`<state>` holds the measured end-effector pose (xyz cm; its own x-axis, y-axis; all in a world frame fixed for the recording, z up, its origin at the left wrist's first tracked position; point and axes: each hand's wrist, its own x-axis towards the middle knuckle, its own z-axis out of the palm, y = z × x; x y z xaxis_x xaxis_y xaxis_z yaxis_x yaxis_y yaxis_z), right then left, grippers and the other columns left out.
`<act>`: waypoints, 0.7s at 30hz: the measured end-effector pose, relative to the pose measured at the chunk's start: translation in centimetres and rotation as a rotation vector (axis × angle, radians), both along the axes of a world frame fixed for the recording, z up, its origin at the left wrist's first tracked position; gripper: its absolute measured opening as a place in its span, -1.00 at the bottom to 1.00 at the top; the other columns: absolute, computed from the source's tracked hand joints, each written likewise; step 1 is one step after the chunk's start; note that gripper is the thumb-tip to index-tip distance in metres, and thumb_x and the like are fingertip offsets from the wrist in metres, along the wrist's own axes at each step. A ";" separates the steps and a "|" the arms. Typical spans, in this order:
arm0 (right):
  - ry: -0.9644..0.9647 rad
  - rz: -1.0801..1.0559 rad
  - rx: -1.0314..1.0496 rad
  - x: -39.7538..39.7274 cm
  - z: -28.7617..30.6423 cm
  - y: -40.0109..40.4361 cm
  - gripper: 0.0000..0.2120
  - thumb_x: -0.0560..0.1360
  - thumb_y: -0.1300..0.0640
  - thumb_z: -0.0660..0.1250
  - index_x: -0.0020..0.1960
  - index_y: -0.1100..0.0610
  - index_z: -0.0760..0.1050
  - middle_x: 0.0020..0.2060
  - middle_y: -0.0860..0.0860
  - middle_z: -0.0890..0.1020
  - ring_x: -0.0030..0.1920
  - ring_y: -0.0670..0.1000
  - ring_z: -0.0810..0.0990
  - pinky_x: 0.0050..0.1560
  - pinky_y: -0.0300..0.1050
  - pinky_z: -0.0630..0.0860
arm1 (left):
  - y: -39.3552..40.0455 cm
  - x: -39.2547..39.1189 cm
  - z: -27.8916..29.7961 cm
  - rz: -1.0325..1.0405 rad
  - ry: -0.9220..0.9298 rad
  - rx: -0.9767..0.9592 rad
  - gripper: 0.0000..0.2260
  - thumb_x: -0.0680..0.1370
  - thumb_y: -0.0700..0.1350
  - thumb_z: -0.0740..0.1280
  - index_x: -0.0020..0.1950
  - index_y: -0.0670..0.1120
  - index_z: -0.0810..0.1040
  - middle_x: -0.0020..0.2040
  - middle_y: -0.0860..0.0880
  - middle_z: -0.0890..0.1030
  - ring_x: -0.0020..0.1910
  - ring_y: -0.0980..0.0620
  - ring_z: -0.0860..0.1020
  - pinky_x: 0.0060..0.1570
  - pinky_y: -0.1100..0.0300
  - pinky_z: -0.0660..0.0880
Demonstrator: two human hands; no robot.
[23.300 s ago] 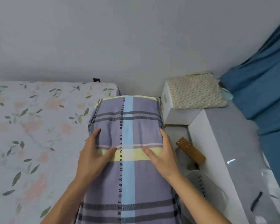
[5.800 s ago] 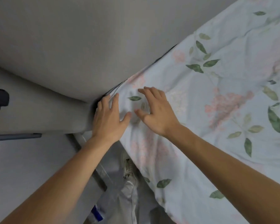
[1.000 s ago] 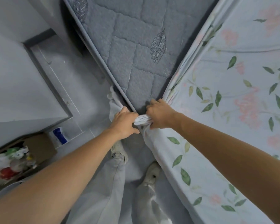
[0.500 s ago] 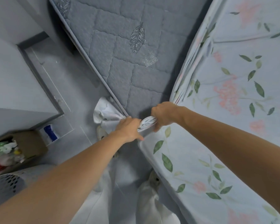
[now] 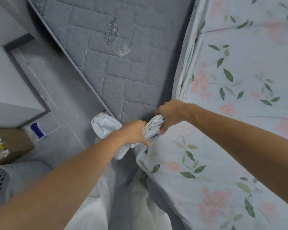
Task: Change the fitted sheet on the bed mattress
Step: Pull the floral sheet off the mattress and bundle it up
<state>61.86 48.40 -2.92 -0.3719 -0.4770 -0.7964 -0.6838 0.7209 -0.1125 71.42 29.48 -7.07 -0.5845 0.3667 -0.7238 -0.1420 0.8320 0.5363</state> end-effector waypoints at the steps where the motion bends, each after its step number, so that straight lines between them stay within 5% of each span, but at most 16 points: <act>1: -0.001 0.019 0.011 0.3 0.2 0.3 -0.35 0.27 -0.51 0.50 0.13 -0.09 0.54 -0.13 -0.13 0.63 -0.17 0.01 0.59 -0.13 -0.10 0.47 | 0.4 0.2 0.1 -0.002 0.011 -0.007 -0.50 0.28 0.16 0.68 0.02 0.02 0.51 -0.04 0.02 0.65 -0.05 -0.09 0.61 -0.01 -0.04 0.59; 6: -0.028 0.114 0.125 2.4 -3.5 -1.8 -0.28 0.30 -0.49 0.49 0.28 -0.06 0.57 -0.04 -0.10 0.66 -0.10 0.03 0.60 0.03 -0.03 0.55 | 0.5 1.4 -2.8 -0.069 0.055 -0.191 -0.66 0.38 -0.03 0.62 0.03 -0.08 0.58 -0.04 -0.08 0.67 -0.08 -0.13 0.61 -0.13 0.06 0.50; 11: -0.020 0.186 0.143 7.9 -8.0 -5.3 -0.14 0.34 -0.45 0.50 0.45 0.06 0.49 0.40 0.03 0.47 0.42 0.12 0.41 0.36 0.17 0.34 | -2.9 5.1 -6.5 -0.061 0.107 -0.258 -0.72 0.42 0.09 0.54 -0.01 -0.05 0.63 -0.02 -0.05 0.53 0.07 -0.13 0.55 -0.05 0.08 0.39; 17: 0.008 0.170 -0.002 9.0 -8.1 -5.8 -0.27 0.36 -0.38 0.53 0.33 0.07 0.54 0.23 0.00 0.57 0.27 0.08 0.54 0.23 -0.01 0.39 | -4.4 8.9 -7.9 -0.047 0.127 -0.207 -0.90 0.51 -0.09 0.40 -0.01 0.04 0.53 0.07 -0.09 0.65 0.15 -0.20 0.58 0.05 0.02 0.42; 21: -0.061 0.164 0.054 9.3 -8.4 -6.0 -0.13 0.34 -0.34 0.58 0.45 0.09 0.38 0.25 0.06 0.62 0.23 0.13 0.61 0.25 0.03 0.51 | -5.0 9.1 -8.9 0.068 -0.014 -0.178 -0.62 0.49 0.01 0.50 0.07 -0.02 0.32 0.10 -0.15 0.61 0.09 -0.26 0.59 0.04 -0.08 0.53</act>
